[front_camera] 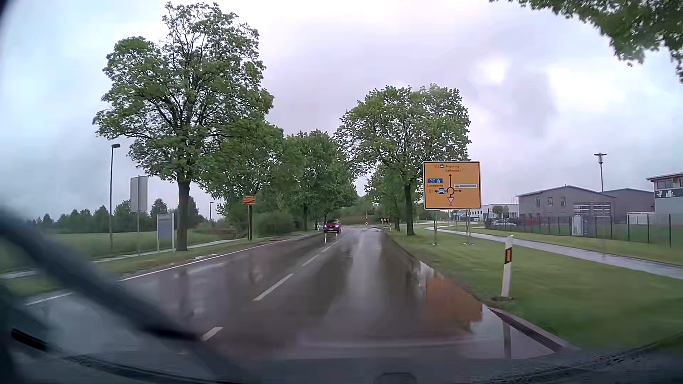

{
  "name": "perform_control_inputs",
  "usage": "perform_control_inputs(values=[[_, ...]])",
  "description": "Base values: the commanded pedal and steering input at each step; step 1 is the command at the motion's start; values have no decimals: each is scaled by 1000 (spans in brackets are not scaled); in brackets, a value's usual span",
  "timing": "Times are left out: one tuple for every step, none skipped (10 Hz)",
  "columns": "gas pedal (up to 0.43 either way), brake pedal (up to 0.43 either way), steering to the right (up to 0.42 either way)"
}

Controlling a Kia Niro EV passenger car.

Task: Follow the waypoints while adhering to traffic rules and regulations

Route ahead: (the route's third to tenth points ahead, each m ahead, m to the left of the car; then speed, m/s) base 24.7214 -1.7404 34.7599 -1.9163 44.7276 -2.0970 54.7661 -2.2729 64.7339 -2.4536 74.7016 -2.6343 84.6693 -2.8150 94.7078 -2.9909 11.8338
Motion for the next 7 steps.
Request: perform_control_inputs(values=[[138, 0, -2], [138, 0, -1], [138, 0, -1], [138, 0, -1], [138, 0, -1], [138, 0, -1], [138, 0, -1]])
